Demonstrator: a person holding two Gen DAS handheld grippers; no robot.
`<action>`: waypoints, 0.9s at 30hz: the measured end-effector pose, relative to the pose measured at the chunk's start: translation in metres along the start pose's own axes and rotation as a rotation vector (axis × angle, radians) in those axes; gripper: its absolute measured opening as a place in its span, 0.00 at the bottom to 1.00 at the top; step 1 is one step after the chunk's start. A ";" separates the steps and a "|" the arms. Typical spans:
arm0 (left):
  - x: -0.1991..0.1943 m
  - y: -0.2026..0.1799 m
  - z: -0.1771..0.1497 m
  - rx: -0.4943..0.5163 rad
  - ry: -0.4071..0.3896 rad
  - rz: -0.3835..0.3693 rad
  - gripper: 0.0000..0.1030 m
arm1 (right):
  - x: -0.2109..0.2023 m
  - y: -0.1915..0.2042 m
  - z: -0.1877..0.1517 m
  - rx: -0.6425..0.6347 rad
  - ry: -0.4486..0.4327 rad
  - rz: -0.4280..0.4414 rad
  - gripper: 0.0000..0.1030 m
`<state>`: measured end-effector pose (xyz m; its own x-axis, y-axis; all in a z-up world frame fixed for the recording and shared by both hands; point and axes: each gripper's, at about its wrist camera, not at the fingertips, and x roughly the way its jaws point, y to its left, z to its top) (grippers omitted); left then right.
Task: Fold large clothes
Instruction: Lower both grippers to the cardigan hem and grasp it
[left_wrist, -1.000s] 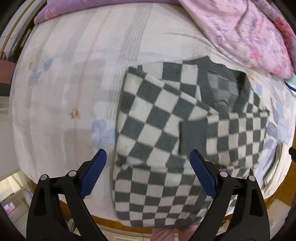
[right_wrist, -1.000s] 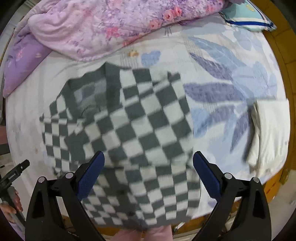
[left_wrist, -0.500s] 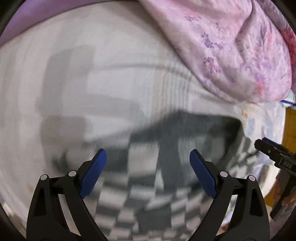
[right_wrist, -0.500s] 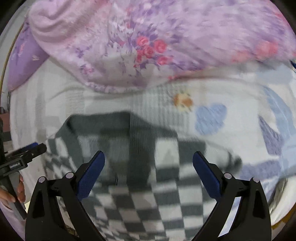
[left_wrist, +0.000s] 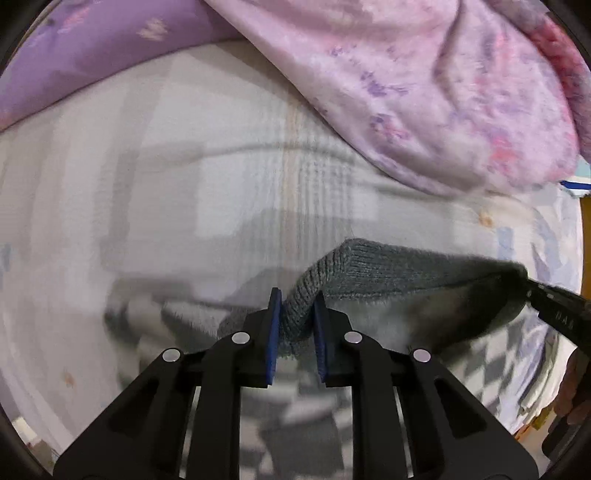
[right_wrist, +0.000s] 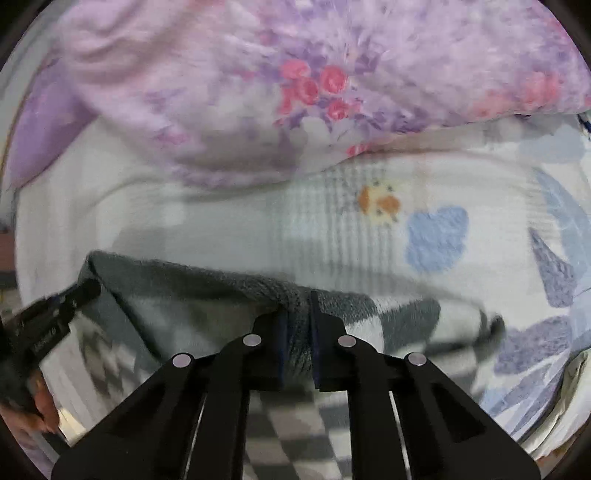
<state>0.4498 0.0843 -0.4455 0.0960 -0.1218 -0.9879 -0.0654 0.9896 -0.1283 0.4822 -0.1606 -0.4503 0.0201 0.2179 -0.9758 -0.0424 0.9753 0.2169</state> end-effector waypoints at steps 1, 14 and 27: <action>-0.006 -0.001 -0.010 -0.006 -0.007 0.000 0.16 | -0.007 -0.003 -0.017 0.010 -0.002 0.016 0.08; 0.030 -0.014 -0.108 0.106 0.084 0.142 0.35 | 0.031 0.000 -0.099 0.023 0.108 0.000 0.35; 0.010 0.046 0.013 -0.026 -0.092 0.005 0.42 | 0.019 -0.042 -0.003 0.054 0.046 0.014 0.01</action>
<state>0.4609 0.1294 -0.4597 0.1862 -0.1082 -0.9765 -0.0920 0.9876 -0.1270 0.4815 -0.1972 -0.4784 -0.0261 0.2306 -0.9727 0.0114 0.9730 0.2304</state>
